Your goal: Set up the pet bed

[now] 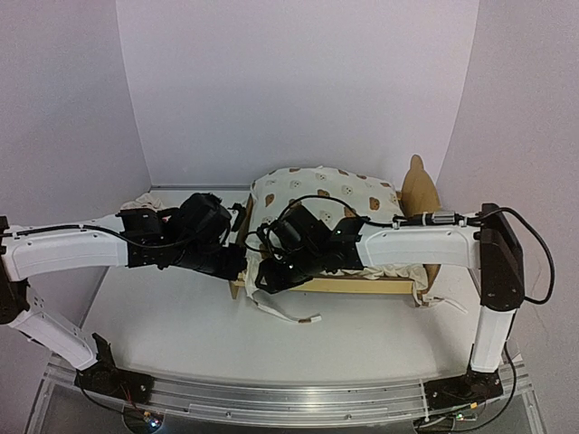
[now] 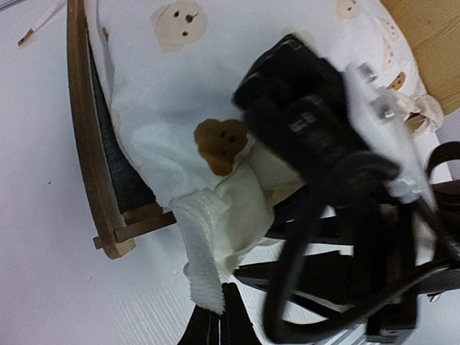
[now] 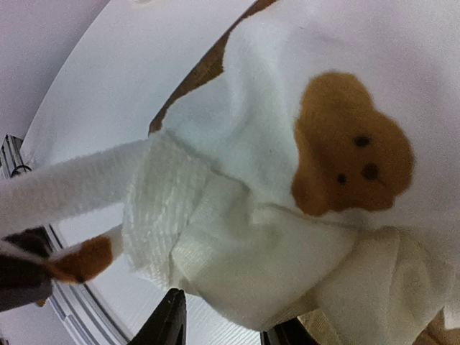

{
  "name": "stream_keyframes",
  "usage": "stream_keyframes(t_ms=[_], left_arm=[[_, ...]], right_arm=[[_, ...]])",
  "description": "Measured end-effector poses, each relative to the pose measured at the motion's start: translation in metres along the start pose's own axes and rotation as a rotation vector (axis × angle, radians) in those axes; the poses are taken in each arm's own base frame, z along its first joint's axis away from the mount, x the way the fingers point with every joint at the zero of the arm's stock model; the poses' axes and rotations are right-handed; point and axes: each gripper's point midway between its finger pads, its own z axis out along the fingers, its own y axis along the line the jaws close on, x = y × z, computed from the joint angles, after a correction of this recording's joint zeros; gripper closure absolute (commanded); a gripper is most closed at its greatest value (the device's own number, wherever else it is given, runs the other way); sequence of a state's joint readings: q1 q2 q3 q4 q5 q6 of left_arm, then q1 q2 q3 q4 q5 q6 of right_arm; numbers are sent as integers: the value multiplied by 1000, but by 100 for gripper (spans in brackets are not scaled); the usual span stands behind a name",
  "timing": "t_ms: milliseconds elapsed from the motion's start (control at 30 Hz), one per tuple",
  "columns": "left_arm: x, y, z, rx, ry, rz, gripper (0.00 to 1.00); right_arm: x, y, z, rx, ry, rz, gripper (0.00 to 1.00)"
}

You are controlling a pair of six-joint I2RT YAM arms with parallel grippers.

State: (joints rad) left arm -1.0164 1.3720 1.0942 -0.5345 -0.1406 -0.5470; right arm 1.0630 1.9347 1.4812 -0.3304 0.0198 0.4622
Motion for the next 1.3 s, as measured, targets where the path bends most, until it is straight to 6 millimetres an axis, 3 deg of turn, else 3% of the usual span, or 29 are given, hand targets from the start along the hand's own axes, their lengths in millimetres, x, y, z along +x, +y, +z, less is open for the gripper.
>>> stream_keyframes(t_ms=[100, 367, 700, 867, 1133, 1300], left_arm=[[-13, -9, -8, 27, -23, 11, 99], [-45, -19, -27, 1, -58, 49, 99], [-85, -21, -20, -109, -114, 114, 98], [-103, -28, -11, -133, -139, 135, 98], [-90, -18, 4, -179, -95, 133, 98], [-63, -9, 12, -185, -14, 108, 98]], right_arm=[[-9, -2, 1, 14, -48, -16, 100], [-41, -24, -6, 125, -183, -82, 100], [-83, -81, -66, 293, -325, -106, 100], [-94, -96, -81, 324, -354, -101, 100], [-70, -89, -75, 249, -277, -125, 99], [-66, -81, -78, 204, -264, -124, 98]])
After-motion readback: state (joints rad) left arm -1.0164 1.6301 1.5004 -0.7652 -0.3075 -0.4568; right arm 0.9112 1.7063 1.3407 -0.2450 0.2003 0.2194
